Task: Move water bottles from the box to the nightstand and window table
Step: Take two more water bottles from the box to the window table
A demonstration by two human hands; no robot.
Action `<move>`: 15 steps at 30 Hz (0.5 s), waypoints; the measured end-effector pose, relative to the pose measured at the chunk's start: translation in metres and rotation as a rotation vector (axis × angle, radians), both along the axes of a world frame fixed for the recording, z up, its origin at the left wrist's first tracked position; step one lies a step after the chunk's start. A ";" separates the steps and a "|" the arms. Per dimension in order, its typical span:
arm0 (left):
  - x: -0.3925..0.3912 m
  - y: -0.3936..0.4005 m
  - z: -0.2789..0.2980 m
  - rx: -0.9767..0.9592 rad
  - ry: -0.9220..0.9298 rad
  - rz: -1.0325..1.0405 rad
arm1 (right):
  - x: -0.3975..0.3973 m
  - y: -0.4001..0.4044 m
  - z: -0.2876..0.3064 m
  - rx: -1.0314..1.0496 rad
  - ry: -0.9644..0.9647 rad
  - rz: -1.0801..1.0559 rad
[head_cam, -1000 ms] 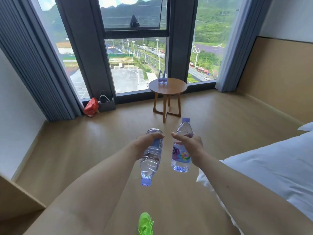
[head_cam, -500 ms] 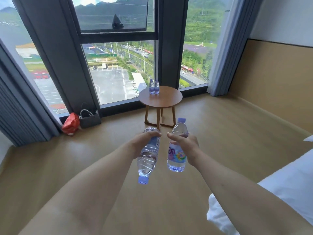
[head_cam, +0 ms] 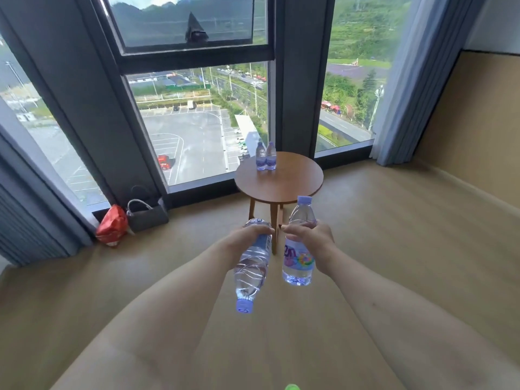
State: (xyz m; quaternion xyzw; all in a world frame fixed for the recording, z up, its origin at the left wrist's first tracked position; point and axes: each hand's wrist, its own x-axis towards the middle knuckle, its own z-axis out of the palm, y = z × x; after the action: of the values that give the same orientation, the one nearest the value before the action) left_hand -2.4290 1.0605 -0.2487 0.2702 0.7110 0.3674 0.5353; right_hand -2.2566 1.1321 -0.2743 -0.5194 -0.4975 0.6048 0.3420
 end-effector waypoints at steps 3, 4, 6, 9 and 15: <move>-0.018 0.063 0.006 0.015 -0.014 0.034 | -0.014 0.060 0.004 -0.012 -0.016 0.017; -0.023 0.083 0.007 0.021 -0.021 0.051 | -0.020 0.080 0.006 -0.015 -0.015 0.018; -0.036 0.118 0.006 0.019 -0.042 0.075 | -0.033 0.114 0.006 -0.036 0.001 0.016; -0.059 0.168 -0.003 0.008 -0.059 0.097 | -0.055 0.160 0.002 -0.059 0.003 0.008; -0.117 0.283 -0.032 0.000 -0.119 0.097 | -0.110 0.263 -0.016 -0.070 0.029 -0.017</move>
State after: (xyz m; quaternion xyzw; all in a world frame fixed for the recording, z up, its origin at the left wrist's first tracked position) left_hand -2.5462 1.3439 -0.2806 0.2129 0.6902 0.4083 0.5582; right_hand -2.3665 1.3946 -0.2908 -0.5267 -0.4665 0.6262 0.3358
